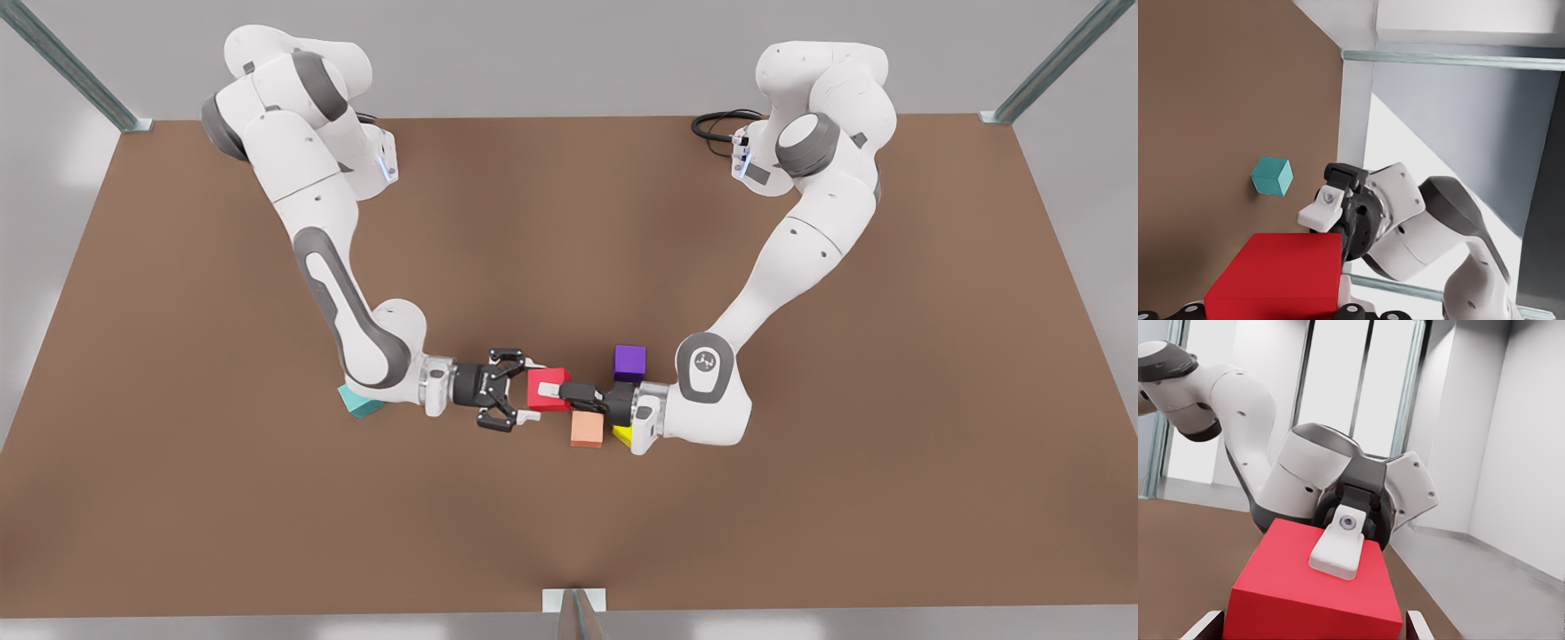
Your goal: Pick up red wooden cube and pass to hand red wooden cube and place in blue wooden cube
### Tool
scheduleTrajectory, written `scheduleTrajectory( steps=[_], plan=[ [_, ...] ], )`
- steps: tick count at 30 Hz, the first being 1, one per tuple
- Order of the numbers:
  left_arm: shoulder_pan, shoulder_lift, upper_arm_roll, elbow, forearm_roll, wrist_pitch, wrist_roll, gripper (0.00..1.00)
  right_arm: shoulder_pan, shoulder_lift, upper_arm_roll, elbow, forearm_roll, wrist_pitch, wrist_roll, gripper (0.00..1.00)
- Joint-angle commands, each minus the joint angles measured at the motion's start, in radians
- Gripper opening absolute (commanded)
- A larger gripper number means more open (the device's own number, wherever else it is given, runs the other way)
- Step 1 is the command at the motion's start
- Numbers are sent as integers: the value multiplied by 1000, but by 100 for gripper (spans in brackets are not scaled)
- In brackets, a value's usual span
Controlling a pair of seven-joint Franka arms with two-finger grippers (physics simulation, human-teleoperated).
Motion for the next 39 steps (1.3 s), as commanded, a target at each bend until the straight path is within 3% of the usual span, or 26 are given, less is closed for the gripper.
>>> scheduleTrajectory(
  steps=[1,18,20,22,23,24,25,26,28,36,39],
  plan=[
    [-1,-3,-2,0,-6,7,6,66,3,5,0,7,3,31,12,100],
    [-6,-1,0,0,-5,8,4,66,9,28,13,47,-3,48,48,98],
    [-6,-1,-2,0,-5,14,3,66,12,28,13,47,-3,54,48,86],
    [-7,-3,-2,0,-6,14,1,66,12,26,13,48,-7,54,48,53],
    [-7,-3,-2,0,-6,16,1,66,12,26,13,48,-7,54,49,50],
    [-7,-5,-2,0,-6,14,1,67,12,26,13,53,-7,54,60,50],
    [-7,-6,-2,0,-6,14,1,82,11,26,13,54,-7,54,66,50],
    [-6,-8,-2,0,-6,13,-10,82,9,24,13,54,-8,54,66,50],
    [-6,-8,-2,0,-6,13,-11,100,8,21,13,54,-8,54,80,50],
    [80,-18,-2,0,17,-81,-48,100,-38,3,12,36,-39,34,85,50],
    [128,-18,-2,0,28,-145,-48,100,-97,-44,4,-59,-166,-2,101,50]
  ],
)
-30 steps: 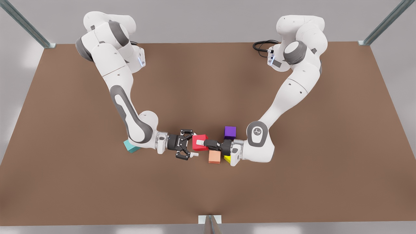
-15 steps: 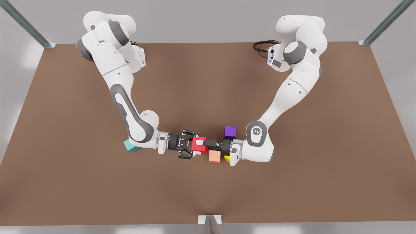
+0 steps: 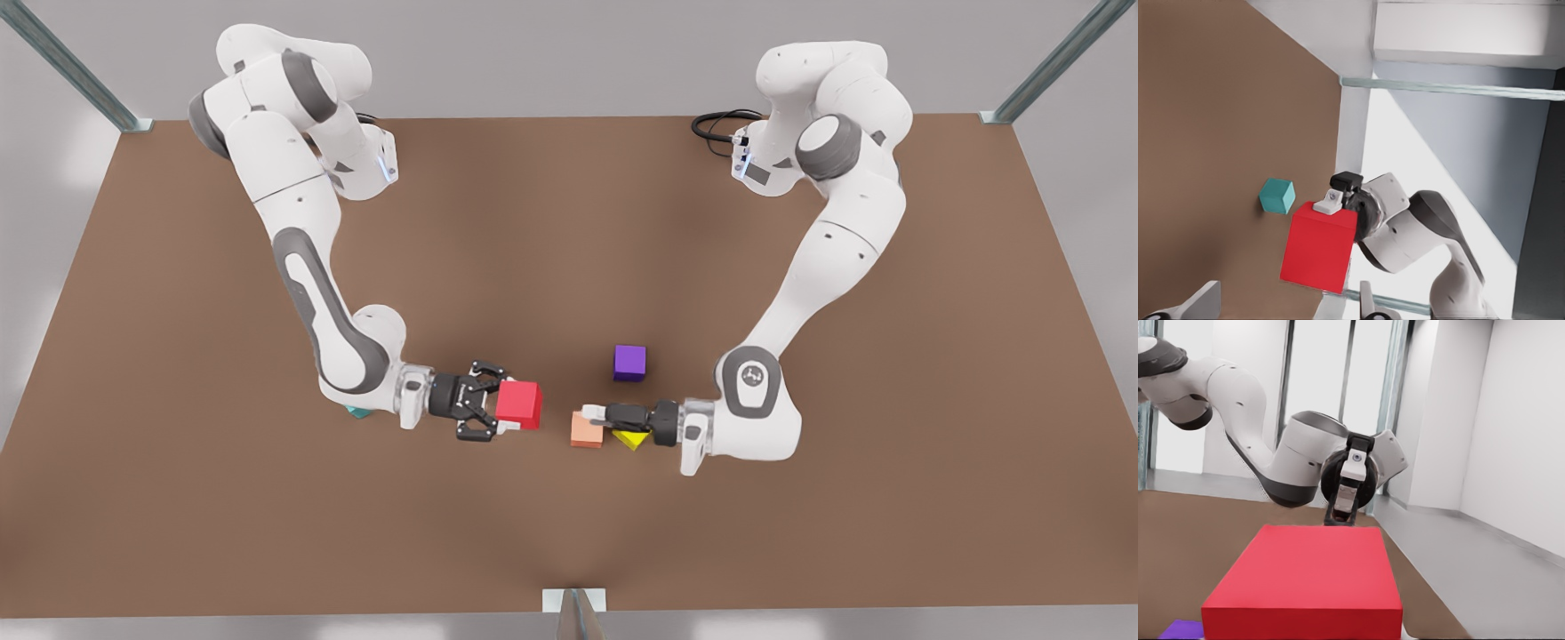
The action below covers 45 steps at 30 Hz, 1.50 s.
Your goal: Pick up red wooden cube and pass to hand red wooden cube and place in blue wooden cube
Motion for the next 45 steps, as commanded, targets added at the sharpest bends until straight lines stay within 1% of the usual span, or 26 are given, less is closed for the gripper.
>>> scheduleTrajectory(
  steps=[1,2,3,4,5,6,7,8,9,10,11,12,13,14,15,17,18,30,37,38,39,40,45],
  plan=[
    [26,-5,0,0,23,-90,-31,100,-30,-30,-4,-35,-166,-27,62,50],
    [66,-47,3,0,161,-162,-104,100,-71,-97,-4,-70,-400,-27,203,50],
    [100,-116,-6,10,495,-297,-256,100,-108,-191,-15,-144,-673,-36,385,51],
    [108,-218,-1,10,802,-465,-323,100,-123,-234,-44,-152,-962,-80,548,51],
    [123,-282,-4,11,1032,-645,-324,100,-123,-263,-61,-162,-1154,-94,646,51],
    [158,-324,-3,11,1097,-702,-324,100,-123,-293,-62,-187,-1298,-94,700,51],
    [204,-359,-8,11,1207,-803,-323,100,-119,-306,-62,-195,-1588,-114,855,51],
    [214,-391,-8,11,1247,-833,-323,100,-108,-299,-59,-189,-1728,-114,923,51],
    [214,-404,-14,11,1289,-886,-323,100,-100,-294,-61,-196,-1782,-96,950,51],
    [249,-459,9,-6,1287,-916,-295,100,-96,-293,-61,-196,-1805,-73,1019,51],
    [92,-733,366,-309,1128,-694,-220,100,-96,-296,-61,-202,-1849,-59,1098,52],
    [-91,-994,665,-636,909,-448,-211,100,-100,-300,-64,-204,-1869,-50,1133,52],
    [-96,-951,654,-537,918,-611,-212,100,-105,-296,-64,-204,-1892,-27,1157,52],
    [-93,-927,654,-517,922,-619,-212,100,-107,-296,-64,-215,-1900,-19,1182,52],
    [-122,-902,649,-504,935,-618,-220,100,-107,-300,-65,-230,-1907,-1,1199,52],
    [-131,-882,646,-449,910,-618,-217,100,-108,-310,-65,-276,-1915,47,1245,52],
    [-131,-865,646,-438,856,-618,-214,100,-117,-308,-65,-287,-1952,71,1245,52],
    [-125,-839,647,-438,838,-638,-208,100,-128,-306,-68,-388,-1955,218,1290,52],
    [-119,-832,647,-438,838,-644,-208,100,-128,-305,-68,-413,-1955,248,1291,52],
    [-119,-832,649,-438,838,-644,-208,100,-128,-305,-68,-413,-1955,248,1293,55],
    [-119,-832,649,-438,838,-644,-208,100,-128,-303,-68,-413,-1955,248,1296,67],
    [-118,-832,649,-438,838,-644,-209,100,-128,-302,-68,-413,-1955,255,1294,100],
    [-115,-832,649,-438,839,-655,-208,100,-128,-300,-68,-413,-1955,255,1294,100]
  ],
)
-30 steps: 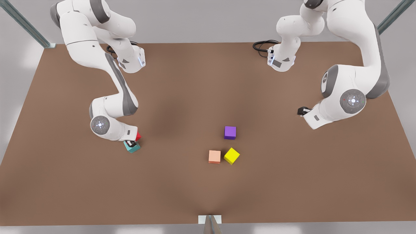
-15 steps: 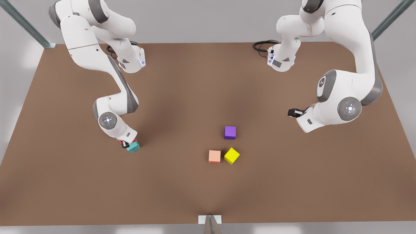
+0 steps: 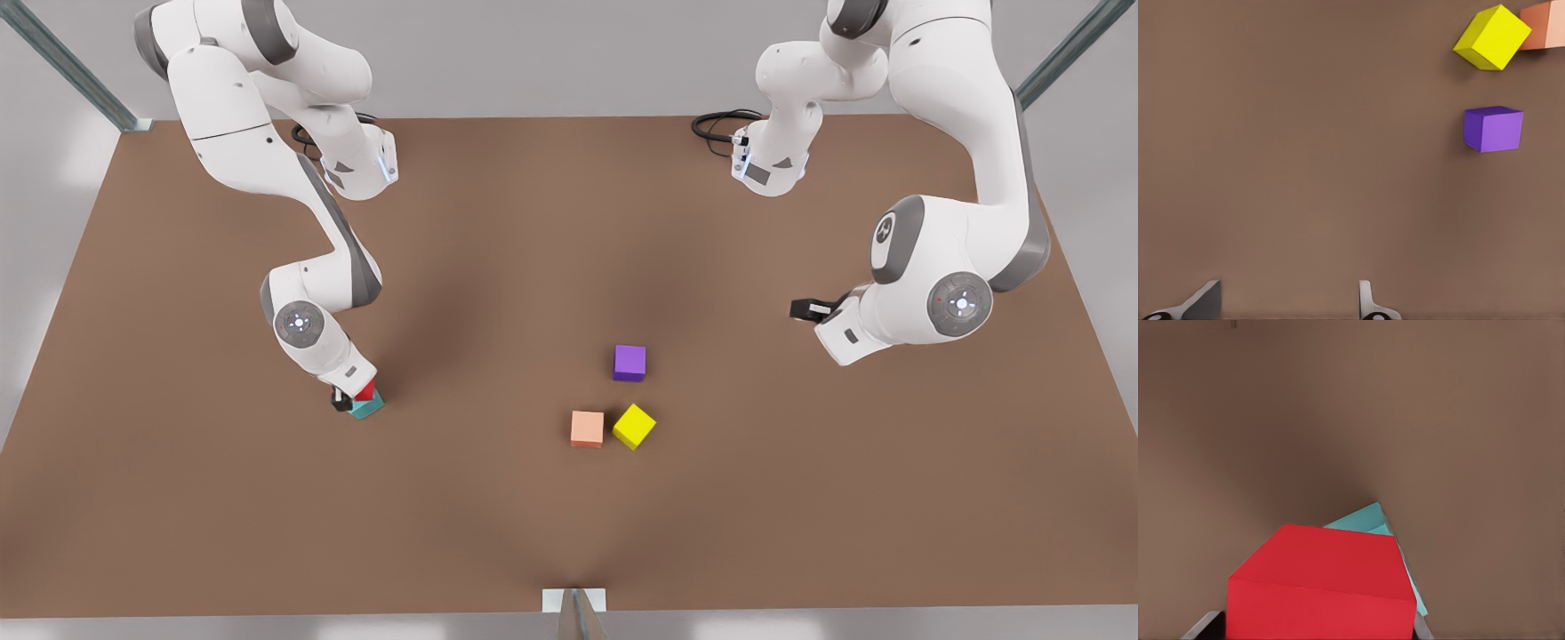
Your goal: Pick up red wooden cube and pass to hand red wooden cube and place in blue wooden cube
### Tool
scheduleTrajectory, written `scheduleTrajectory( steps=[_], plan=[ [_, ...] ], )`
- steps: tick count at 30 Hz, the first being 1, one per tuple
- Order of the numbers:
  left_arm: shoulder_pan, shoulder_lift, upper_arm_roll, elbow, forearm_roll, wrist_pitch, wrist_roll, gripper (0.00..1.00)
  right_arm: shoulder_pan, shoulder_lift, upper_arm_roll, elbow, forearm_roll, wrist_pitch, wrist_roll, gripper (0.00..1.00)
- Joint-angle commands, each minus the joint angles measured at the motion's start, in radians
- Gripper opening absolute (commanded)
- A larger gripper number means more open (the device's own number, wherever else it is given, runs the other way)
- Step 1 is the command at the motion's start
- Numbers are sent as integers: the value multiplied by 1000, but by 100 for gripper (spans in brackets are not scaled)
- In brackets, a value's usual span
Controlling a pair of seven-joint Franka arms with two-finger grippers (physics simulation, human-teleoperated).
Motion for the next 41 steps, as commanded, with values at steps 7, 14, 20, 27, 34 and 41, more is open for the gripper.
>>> scheduleTrajectory(
  steps=[7,14,20,27,34,41],
  plan=[
    [2,-4,0,8,0,-25,-14,100,-28,-49,5,-10,11,-38,137,100],
    [0,-4,-2,17,0,-30,-17,100,-41,-145,5,10,212,-274,89,100],
    [2,-4,-2,34,0,-59,-12,100,-54,-115,0,203,295,-530,552,100],
    [12,-1,0,51,3,-65,-12,100,-60,-3,-60,375,273,-595,1411,100],
    [11,8,-2,52,-3,-66,-12,100,-74,-297,-127,430,247,-834,1453,100],
    [3,8,-3,60,-1,-93,-14,100,-74,-294,-144,491,253,-877,1327,100]
  ],
)
